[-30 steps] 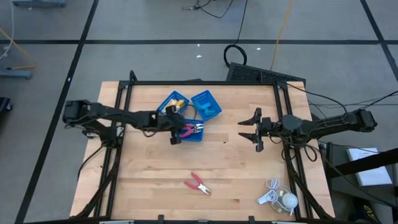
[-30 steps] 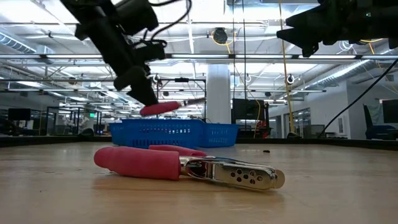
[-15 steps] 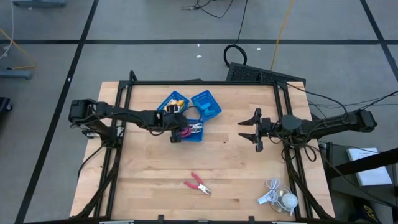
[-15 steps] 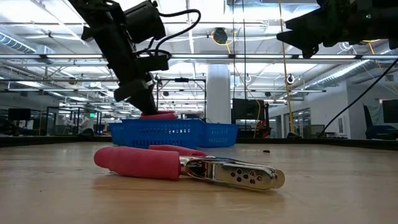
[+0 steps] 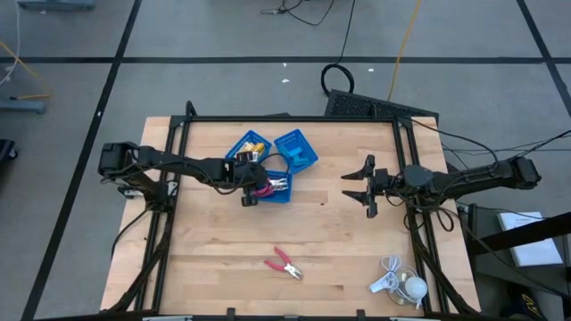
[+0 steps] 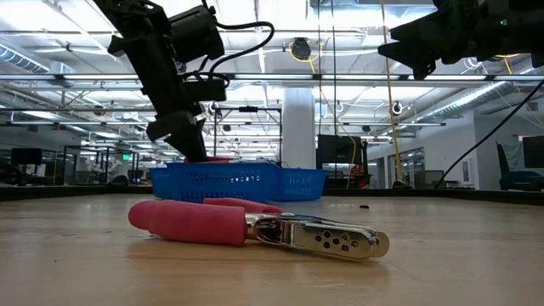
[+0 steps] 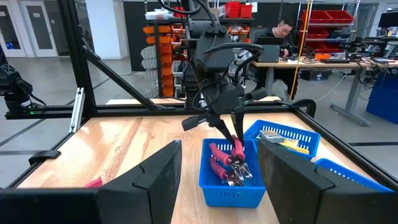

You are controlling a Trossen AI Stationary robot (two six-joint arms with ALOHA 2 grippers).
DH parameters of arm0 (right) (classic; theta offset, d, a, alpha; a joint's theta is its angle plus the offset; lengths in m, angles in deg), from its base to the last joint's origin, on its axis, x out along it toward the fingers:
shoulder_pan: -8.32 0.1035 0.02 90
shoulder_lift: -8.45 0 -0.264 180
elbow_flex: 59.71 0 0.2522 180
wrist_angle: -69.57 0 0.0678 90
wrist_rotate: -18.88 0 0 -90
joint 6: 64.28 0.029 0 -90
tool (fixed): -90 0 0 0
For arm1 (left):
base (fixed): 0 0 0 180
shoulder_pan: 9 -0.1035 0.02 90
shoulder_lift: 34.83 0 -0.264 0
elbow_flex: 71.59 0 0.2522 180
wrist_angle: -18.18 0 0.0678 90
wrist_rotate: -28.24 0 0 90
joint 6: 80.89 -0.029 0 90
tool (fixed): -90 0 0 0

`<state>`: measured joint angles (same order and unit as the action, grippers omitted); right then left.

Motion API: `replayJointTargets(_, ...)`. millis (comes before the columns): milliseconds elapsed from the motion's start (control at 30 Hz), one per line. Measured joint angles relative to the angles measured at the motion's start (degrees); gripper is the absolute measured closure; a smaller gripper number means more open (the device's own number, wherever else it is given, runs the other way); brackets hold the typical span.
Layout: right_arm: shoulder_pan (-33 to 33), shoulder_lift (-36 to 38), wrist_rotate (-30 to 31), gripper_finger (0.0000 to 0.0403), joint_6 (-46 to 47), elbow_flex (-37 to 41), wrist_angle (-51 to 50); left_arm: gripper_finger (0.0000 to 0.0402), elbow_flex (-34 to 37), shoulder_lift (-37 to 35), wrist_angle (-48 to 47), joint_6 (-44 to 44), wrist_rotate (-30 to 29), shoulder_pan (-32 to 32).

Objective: Pick & Place School Supplies
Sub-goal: Put the pink hole puncher into the bottom blue bin

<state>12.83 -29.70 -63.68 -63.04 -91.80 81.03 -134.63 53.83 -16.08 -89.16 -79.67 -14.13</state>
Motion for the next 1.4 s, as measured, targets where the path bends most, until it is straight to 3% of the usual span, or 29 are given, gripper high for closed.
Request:
replayJointTargets(767,0.00,0.00,0.00,0.0202,0.02,-0.02,-0.19,0.0318,0.00,0.00,0.79,2.05,-0.15,0.00)
replayJointTargets(1133,0.02,0.00,0.00,0.0202,0.04,-0.04,-0.19,0.0210,0.00,0.00,0.94,3.27,-1.66,0.00)
replayJointTargets(1400,0.02,-0.02,0.01,0.0202,0.04,-0.02,-0.21,0.0182,0.00,-2.58,1.09,2.80,-1.68,0.35)
